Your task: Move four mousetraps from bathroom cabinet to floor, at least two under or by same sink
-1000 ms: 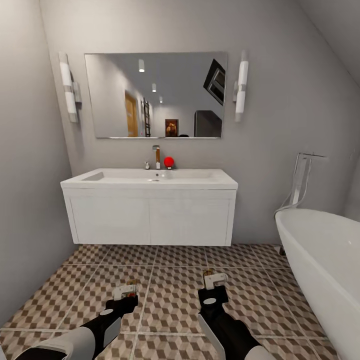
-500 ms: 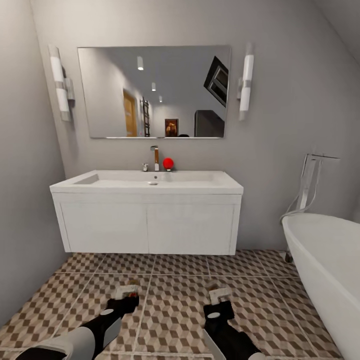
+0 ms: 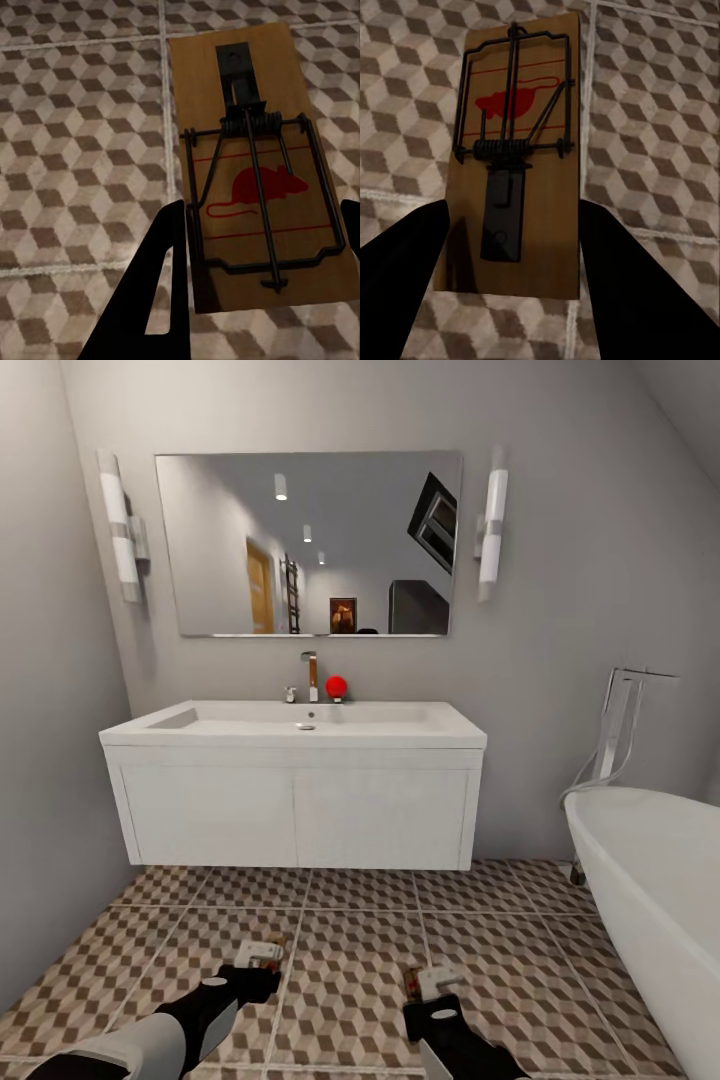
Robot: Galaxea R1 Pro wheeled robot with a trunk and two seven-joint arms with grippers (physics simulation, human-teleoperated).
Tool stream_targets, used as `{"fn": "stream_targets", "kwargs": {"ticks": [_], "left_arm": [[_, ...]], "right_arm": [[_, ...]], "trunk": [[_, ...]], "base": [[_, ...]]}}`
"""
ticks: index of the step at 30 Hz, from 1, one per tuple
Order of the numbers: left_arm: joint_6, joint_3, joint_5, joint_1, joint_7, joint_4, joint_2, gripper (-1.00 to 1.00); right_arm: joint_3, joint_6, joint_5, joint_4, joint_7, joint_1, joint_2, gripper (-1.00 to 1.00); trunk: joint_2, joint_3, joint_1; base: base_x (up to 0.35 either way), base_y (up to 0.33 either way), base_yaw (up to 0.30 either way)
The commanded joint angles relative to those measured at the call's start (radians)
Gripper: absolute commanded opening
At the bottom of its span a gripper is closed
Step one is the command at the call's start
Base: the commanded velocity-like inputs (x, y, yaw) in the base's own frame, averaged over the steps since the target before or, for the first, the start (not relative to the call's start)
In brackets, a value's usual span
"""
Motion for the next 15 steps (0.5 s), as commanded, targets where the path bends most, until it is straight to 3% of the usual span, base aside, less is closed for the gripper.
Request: {"fn": "stream_targets", "kwargs": {"ticks": [1, 6, 10, 15], "left_arm": [[-0.002, -0.008, 0.007, -0.001, 0.001, 0.001, 0.001, -1.00], [-0.011, -0.007, 0.007, -0.001, 0.002, 0.002, 0.006, -1.00], [-0.023, -0.004, 0.020, -0.001, 0.002, 0.013, 0.031, -1.00], [-0.034, -0.002, 0.024, -0.001, 0.002, 0.019, 0.039, -1.00]], "right_arm": [[0.007, -0.007, -0.009, -0.002, -0.007, -0.001, -0.001, -1.00], [0.003, -0.035, -0.008, -0.001, -0.005, -0.001, 0.000, -1.00], [0.003, -0.043, -0.004, -0.006, -0.007, -0.001, 0.003, -1.00], [0.004, -0.039, -0.003, -0.007, -0.018, -0.001, 0.007, -1.00]], "trunk": [[0.000, -0.001, 0.000], [0.000, -0.001, 0.000], [0.000, -0.001, 0.000], [0.000, -0.001, 0.000]], "base": [[0.000, 0.000, 0.000], [0.000, 0.000, 0.000], [0.000, 0.000, 0.000], [0.000, 0.000, 0.000]]}}
